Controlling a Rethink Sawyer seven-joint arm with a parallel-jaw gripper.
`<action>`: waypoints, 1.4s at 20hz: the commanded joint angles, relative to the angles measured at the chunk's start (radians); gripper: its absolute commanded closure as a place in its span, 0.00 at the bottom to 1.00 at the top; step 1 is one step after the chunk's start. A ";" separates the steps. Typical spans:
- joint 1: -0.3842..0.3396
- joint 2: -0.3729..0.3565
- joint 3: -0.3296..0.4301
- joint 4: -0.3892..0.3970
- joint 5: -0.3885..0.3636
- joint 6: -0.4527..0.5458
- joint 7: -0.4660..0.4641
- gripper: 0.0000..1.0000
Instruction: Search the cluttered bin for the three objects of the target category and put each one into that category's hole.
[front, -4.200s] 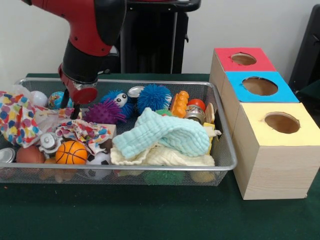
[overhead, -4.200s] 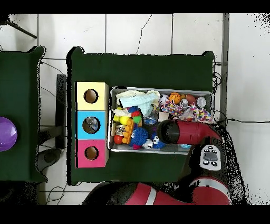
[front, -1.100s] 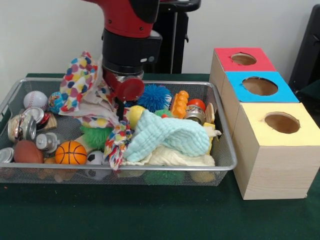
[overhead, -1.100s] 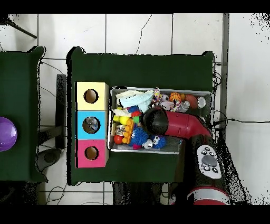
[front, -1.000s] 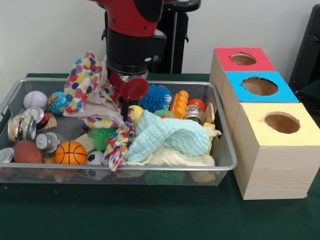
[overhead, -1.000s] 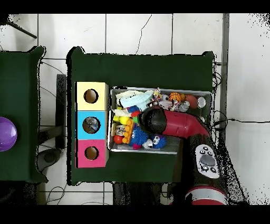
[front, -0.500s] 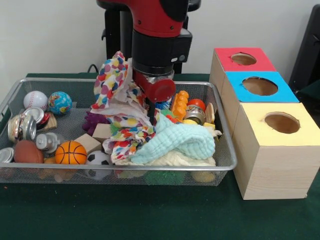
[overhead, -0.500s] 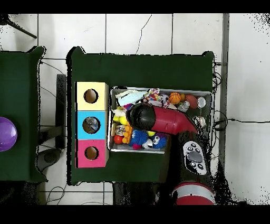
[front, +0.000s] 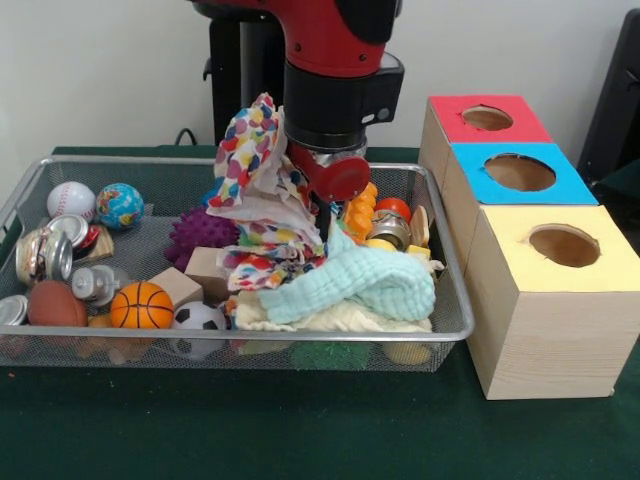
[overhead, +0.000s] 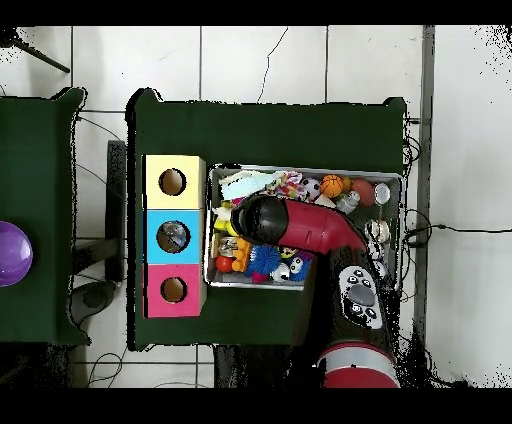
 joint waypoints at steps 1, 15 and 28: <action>0.032 0.063 -0.010 0.032 0.021 0.107 0.093 1.00; 0.055 0.104 -0.140 -0.021 -0.048 0.095 0.014 1.00; 0.012 0.160 -0.165 -0.038 -0.121 -0.012 -0.043 1.00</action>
